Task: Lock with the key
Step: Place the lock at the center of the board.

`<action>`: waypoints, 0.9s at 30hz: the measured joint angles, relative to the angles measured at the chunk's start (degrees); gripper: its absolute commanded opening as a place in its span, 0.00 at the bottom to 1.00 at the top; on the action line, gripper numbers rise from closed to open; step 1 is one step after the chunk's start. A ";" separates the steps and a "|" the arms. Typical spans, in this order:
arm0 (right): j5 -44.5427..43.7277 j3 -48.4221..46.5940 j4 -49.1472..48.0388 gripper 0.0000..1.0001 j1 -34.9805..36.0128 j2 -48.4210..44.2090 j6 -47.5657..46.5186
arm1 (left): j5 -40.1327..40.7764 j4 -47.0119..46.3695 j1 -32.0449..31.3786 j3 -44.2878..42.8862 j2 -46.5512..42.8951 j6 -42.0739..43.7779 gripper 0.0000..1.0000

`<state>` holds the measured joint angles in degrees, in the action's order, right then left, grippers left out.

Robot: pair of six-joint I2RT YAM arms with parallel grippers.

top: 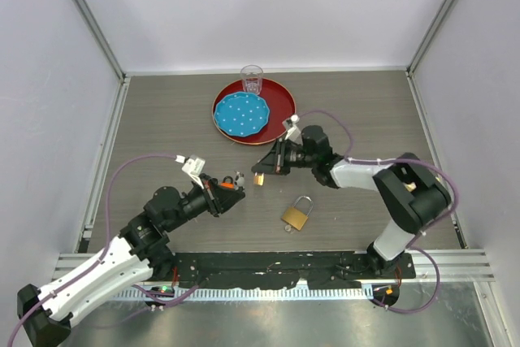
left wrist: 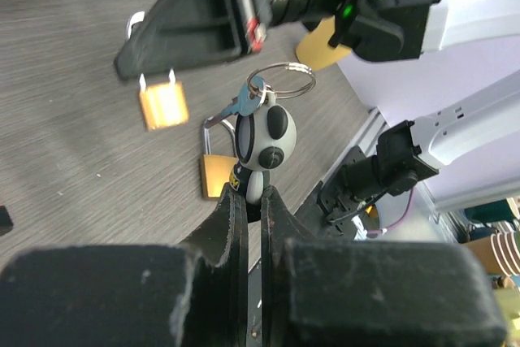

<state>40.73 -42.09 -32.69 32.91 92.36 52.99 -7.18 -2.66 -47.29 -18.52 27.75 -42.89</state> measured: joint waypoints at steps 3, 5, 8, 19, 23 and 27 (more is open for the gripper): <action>-0.63 -0.02 -0.90 0.02 3.10 5.62 -0.42 | 2.08 2.21 0.00 -0.04 -1.64 0.02 0.00; -0.76 -0.26 -2.32 0.02 4.83 9.92 -0.17 | 2.99 3.52 0.00 -0.09 -2.54 0.04 0.00; -0.87 -1.29 -4.00 0.02 6.45 15.58 0.44 | 4.26 5.88 0.00 -0.11 -3.93 0.04 0.00; -3.85 -6.45 -4.11 0.04 6.62 23.89 -0.90 | 6.29 10.75 0.00 0.02 -10.69 -0.44 0.00; -4.28 -8.15 -1.86 0.10 6.62 24.59 -2.12 | 7.30 11.34 0.00 0.66 -12.11 -0.74 0.00; -4.83 -9.38 0.09 0.27 6.62 24.70 -3.54 | 7.87 11.98 0.00 1.09 -12.26 -1.16 0.00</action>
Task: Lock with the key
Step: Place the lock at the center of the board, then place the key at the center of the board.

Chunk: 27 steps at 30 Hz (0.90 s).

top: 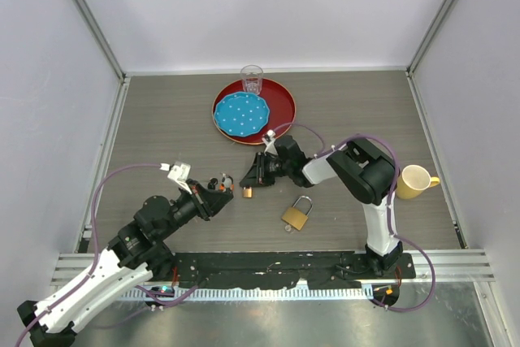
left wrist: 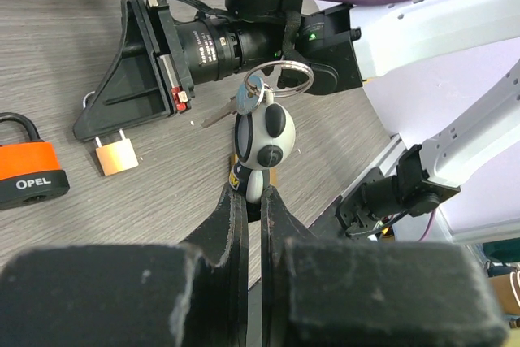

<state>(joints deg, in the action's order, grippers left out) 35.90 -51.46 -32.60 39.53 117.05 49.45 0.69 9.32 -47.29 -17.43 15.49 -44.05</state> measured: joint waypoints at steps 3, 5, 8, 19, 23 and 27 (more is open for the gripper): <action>-0.33 -0.59 0.70 0.38 0.00 -0.28 -0.83 | 0.33 0.26 0.00 0.00 0.02 -0.37 0.00; -1.29 -0.63 1.40 0.45 0.13 -1.14 -1.46 | 0.35 0.22 0.00 0.00 0.17 -0.37 0.00; -3.54 -0.68 3.52 0.51 0.22 -2.99 -3.08 | 0.37 0.24 0.00 0.00 1.11 -0.31 0.00; -11.41 -1.38 12.48 0.60 0.22 -8.00 -8.02 | 0.39 0.11 0.00 0.00 7.08 -0.35 0.00; -13.60 -1.66 15.15 0.65 0.22 -9.25 -9.42 | 0.79 0.22 0.00 -0.13 9.55 -0.33 0.00; -17.09 -1.57 19.34 0.71 0.07 -11.72 -10.60 | 1.79 1.14 0.00 -1.38 13.14 -0.37 0.00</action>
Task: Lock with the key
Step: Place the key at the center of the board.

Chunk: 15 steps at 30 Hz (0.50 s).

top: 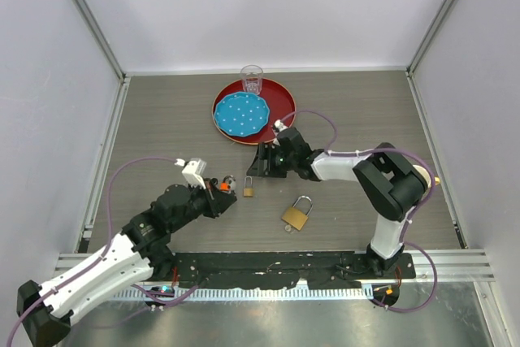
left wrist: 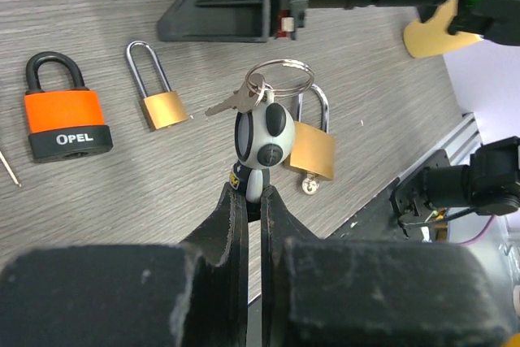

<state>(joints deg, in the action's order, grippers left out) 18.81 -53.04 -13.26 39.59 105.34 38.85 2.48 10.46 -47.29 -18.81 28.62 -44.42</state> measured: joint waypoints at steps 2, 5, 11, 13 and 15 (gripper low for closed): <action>-2.19 0.66 3.02 0.75 -0.20 -2.38 -0.61 | 0.39 0.39 0.00 -0.92 2.12 0.00 0.00; -4.24 2.21 6.51 0.77 -0.61 -7.08 -1.31 | 0.79 0.85 0.00 -2.49 6.16 0.00 0.00; -6.75 4.70 11.23 0.79 -1.79 -19.71 -2.34 | 1.14 2.69 0.92 -8.20 17.90 0.07 0.00; -7.17 5.55 12.68 0.79 -2.14 -23.54 -2.67 | 1.49 3.61 1.51 -10.29 22.29 0.04 0.00; -7.43 6.69 13.90 0.80 -2.32 -26.80 -3.02 | 2.08 4.37 2.14 -12.74 27.30 0.07 0.00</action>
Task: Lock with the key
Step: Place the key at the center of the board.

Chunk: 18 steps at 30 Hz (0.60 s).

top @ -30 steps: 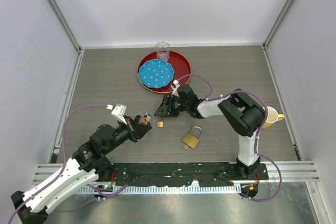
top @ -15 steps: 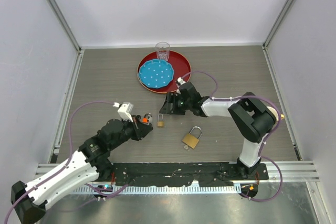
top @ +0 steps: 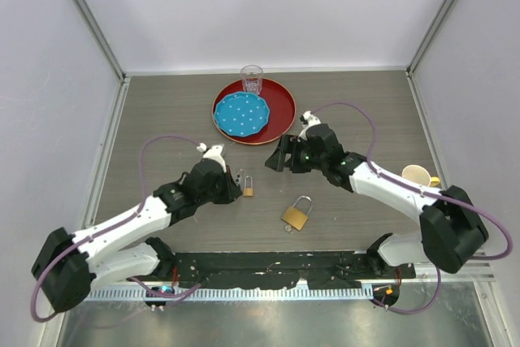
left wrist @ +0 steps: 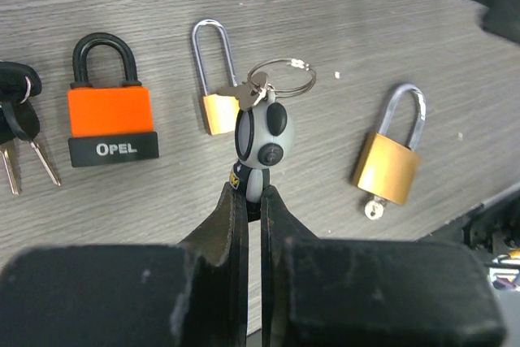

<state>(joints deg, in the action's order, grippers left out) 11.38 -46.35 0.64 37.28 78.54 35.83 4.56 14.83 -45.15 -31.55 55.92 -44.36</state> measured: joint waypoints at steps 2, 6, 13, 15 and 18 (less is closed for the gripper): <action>-0.42 1.44 1.68 0.80 -0.04 -2.78 -0.33 | 0.46 0.55 0.50 -2.27 4.59 0.04 0.00; -1.36 3.89 5.44 0.80 -0.15 -6.64 -0.94 | 2.82 3.61 1.05 -7.15 13.05 0.00 0.00; -2.29 4.79 8.79 0.80 -0.39 -9.60 -1.79 | 6.91 8.28 1.51 -12.76 18.93 0.22 0.02; -2.32 4.79 9.09 0.80 -0.66 -9.62 -2.10 | 7.50 9.25 1.68 -14.01 19.96 0.46 0.04; -2.32 4.76 9.99 0.80 -0.72 -9.60 -2.62 | 7.96 10.27 1.77 -15.15 21.24 0.92 0.08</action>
<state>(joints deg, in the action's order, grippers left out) 9.06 -41.58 10.63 36.56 68.95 33.21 12.51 25.10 -43.38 -46.70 77.17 -43.44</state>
